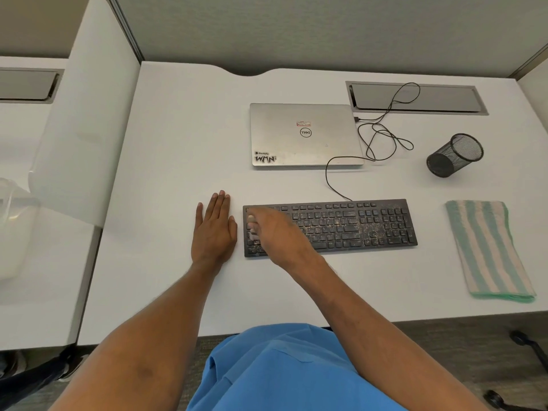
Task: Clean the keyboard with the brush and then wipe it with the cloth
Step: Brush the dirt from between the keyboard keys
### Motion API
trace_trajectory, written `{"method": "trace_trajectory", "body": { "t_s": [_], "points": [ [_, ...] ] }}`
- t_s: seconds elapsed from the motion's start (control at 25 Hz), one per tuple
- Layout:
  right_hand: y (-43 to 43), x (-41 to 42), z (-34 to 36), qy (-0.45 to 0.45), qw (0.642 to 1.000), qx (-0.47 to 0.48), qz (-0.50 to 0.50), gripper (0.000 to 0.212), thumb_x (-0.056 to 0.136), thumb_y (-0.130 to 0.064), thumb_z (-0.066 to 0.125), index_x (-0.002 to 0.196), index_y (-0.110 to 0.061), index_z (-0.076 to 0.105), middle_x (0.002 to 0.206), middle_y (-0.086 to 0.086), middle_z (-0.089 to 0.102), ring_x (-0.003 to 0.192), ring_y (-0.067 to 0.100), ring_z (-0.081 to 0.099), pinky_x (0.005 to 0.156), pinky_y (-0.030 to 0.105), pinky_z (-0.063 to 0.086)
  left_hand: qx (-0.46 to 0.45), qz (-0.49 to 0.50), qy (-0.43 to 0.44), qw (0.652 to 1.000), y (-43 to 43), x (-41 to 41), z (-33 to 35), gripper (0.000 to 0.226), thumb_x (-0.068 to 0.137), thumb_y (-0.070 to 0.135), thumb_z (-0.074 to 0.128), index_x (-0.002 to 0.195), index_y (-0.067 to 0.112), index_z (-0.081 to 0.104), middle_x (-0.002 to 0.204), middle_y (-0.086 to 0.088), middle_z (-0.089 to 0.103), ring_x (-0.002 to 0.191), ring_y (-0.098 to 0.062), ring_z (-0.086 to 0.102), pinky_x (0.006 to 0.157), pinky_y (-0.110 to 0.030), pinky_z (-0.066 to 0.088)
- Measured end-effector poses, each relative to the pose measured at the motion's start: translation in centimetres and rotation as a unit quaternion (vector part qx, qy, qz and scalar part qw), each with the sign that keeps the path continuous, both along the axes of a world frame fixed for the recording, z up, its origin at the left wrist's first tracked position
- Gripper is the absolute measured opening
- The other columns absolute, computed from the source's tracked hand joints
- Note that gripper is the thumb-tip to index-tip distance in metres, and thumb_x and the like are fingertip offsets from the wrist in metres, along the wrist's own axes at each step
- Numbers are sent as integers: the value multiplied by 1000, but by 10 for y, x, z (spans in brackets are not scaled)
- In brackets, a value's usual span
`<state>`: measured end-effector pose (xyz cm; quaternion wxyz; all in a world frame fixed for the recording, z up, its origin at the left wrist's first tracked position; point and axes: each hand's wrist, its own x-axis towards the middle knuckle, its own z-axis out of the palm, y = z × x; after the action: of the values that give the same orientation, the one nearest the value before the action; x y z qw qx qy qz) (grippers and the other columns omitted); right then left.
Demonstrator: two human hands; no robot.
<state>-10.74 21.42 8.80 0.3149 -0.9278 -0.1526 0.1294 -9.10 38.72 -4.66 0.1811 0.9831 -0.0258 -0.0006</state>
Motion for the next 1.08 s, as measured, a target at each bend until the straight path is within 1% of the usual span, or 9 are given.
{"method": "trace_trajectory", "body": {
  "t_s": [0.12,0.2,0.28,0.4,0.52,0.6,0.84,0.92,1.08],
  "points": [
    [-8,4,-2,-20,999,-41,-10,14,100,-9,46,110,-17,52,97,5,64,92,26,63,78,43,57,0,4,-1,1000,1,0,0,64,106,32,23,167,12,27,175,-1,23,163,-13,13,133,-42,0],
    [-4,4,5,-10,1000,14,-18,9,102,-15,44,105,-19,52,97,4,65,93,23,65,79,45,58,-4,2,-2,1000,1,0,0,64,106,32,23,167,11,28,175,-1,23,163,-13,13,133,-43,1],
    [4,2,12,16,999,43,-14,8,99,-11,46,97,-16,52,92,2,65,87,16,66,77,46,59,-6,-2,-1,1000,1,-1,0,66,106,34,19,167,11,27,175,-1,22,163,-13,12,133,-43,1],
    [6,-2,11,25,1000,14,4,12,99,-7,47,89,-11,53,87,2,65,81,14,65,76,44,57,-7,-4,-6,1000,2,-1,-1,66,105,35,18,167,11,28,175,-1,23,163,-13,13,133,-43,1],
    [-7,-2,13,32,999,-8,-14,20,97,-3,47,109,-12,60,109,8,68,99,22,68,85,46,58,-2,1,-6,1000,1,0,-1,64,106,32,24,167,11,27,175,-1,23,163,-13,13,133,-43,2],
    [-15,1,14,23,996,-83,-23,27,100,-6,44,124,-12,57,110,9,64,100,28,63,85,46,55,-4,3,-6,1000,1,0,-1,63,107,31,24,167,11,27,175,-1,23,163,-13,13,133,-43,2],
    [2,0,11,8,1000,-5,-27,9,98,-7,50,94,-15,53,92,3,68,89,21,67,77,45,57,-4,1,-9,1000,1,-1,-1,64,106,31,24,167,11,28,175,-2,23,163,-13,14,133,-42,0],
    [6,-2,9,15,1000,4,-27,12,98,-9,49,88,-15,52,90,4,68,88,20,69,75,45,58,-1,0,-8,1000,1,0,0,64,106,32,23,167,11,28,175,-2,23,163,-13,13,133,-41,-1],
    [-6,1,7,15,998,-48,-34,20,95,-3,45,106,-14,57,100,6,68,93,25,68,79,48,59,-5,3,-6,1000,0,0,0,64,106,31,25,167,12,27,175,-1,23,163,-12,13,133,-41,-1]
  ]
}}
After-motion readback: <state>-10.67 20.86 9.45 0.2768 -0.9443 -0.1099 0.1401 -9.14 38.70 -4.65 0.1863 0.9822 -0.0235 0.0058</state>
